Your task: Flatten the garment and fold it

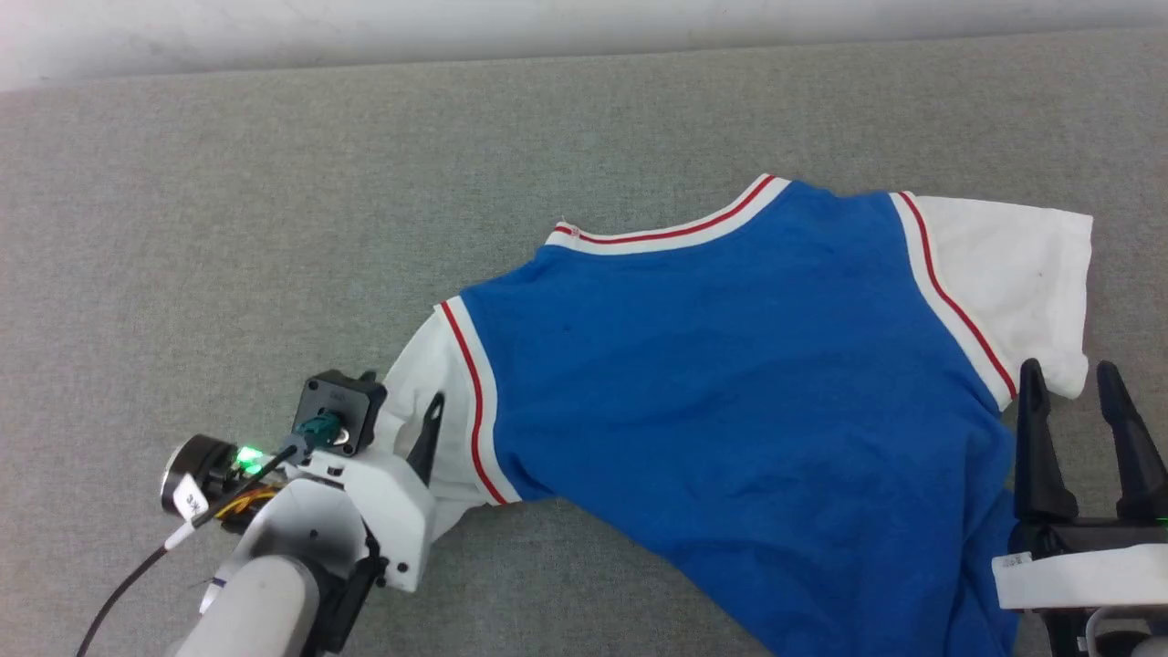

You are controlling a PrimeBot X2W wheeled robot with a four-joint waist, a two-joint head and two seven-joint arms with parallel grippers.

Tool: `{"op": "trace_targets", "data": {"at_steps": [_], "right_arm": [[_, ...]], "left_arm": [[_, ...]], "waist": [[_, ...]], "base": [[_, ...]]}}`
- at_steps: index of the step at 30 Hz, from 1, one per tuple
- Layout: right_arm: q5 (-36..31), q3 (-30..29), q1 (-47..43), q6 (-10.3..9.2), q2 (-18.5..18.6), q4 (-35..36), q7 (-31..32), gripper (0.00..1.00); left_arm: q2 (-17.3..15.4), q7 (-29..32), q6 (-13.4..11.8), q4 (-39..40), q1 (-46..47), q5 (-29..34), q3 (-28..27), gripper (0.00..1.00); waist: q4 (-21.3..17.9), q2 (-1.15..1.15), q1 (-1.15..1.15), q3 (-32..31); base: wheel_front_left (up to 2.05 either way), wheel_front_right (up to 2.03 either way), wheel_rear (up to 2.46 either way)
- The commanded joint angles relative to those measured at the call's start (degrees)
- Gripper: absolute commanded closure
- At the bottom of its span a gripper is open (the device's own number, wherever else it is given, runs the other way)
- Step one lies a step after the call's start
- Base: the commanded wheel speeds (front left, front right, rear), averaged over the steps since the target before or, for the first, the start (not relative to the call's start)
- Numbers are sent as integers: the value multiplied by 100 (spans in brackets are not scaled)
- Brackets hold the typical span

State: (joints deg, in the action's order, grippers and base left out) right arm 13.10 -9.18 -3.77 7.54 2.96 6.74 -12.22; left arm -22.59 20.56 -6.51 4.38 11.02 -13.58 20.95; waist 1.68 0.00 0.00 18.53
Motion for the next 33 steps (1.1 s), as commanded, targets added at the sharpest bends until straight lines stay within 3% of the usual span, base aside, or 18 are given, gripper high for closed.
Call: {"op": "trace_targets", "data": {"at_steps": [1, 9, 10, 11, 16, 21, 22, 23, 24, 25, 26, 27, 28, 29, 33], "right_arm": [[-11, 10, 51, -5, -8, -20, -40, 0], [-18, 11, 32, -5, -8, -115, -76, 0], [-22, -3, 22, -5, -8, -124, -77, 0], [-27, -9, 13, -5, -8, -134, -74, 0], [-63, 19, -25, -5, -8, -145, -31, 0], [-89, 39, -50, -5, -8, -91, 35, 0], [-91, 43, -55, -5, -8, -82, 44, 0], [-93, 46, -63, -5, -8, -77, 50, 0], [-93, 49, -72, -5, -8, -78, 54, 0], [-91, 53, -84, -5, -8, -82, 56, 0], [-89, 54, -99, -5, -8, -87, 60, 0], [-87, 55, -111, -5, -8, -90, 63, 0], [-88, 56, -120, -5, -8, -92, 67, 0], [-89, 55, -127, -5, -8, -93, 71, 0], [-93, 45, -138, -5, -8, -78, 91, 0]], "left_arm": [[-51, 60, 16, -79, 81, 43, 5, 0], [-86, 363, -131, -578, -175, -422, -352, 0], [-57, 330, -121, -593, -204, -524, -406, 56], [-59, 295, -98, -607, -225, -584, -436, 100], [-106, 262, 61, -612, -328, -831, -503, 100], [-97, 308, 39, -565, -448, -1106, -674, 100], [-100, 323, 45, -561, -477, -1150, -692, 33], [-69, 350, 58, -552, -512, -1250, -720, 7], [-38, 382, 76, -535, -551, -1348, -739, 11], [-36, 423, 110, -518, -590, -1410, -732, 59], [-36, 464, 127, -504, -627, -1456, -727, 81], [-32, 487, 129, -496, -659, -1487, -725, 77], [-35, 503, 137, -487, -684, -1497, -710, 56], [-37, 497, 153, -468, -699, -1503, -695, 0], [-7, 393, 163, -315, -697, -1518, -689, 0]], "waist": [[-10, 0, 0, 1], [-25, 0, 0, -61], [-8, 0, 0, -81], [8, 0, 0, -105], [89, 0, 0, -268], [127, 0, 0, -382], [128, 0, 0, -392], [129, 0, 0, -398], [128, 0, 0, -405], [124, 0, 0, -411], [120, 0, 0, -413], [114, 0, 0, -414], [107, 0, 0, -414], [101, 0, 0, -414], [87, 0, 0, -394]], "base": [[0, 0, 0], [0, 0, 0], [0, 0, 0], [0, 0, 0], [0, 0, 0], [0, 0, 0], [0, 0, 0], [0, 0, 0], [0, 0, 0], [0, 0, 0], [0, 0, 0], [0, 0, 0], [0, 0, 0], [0, 0, 0], [0, 0, 0]]}}
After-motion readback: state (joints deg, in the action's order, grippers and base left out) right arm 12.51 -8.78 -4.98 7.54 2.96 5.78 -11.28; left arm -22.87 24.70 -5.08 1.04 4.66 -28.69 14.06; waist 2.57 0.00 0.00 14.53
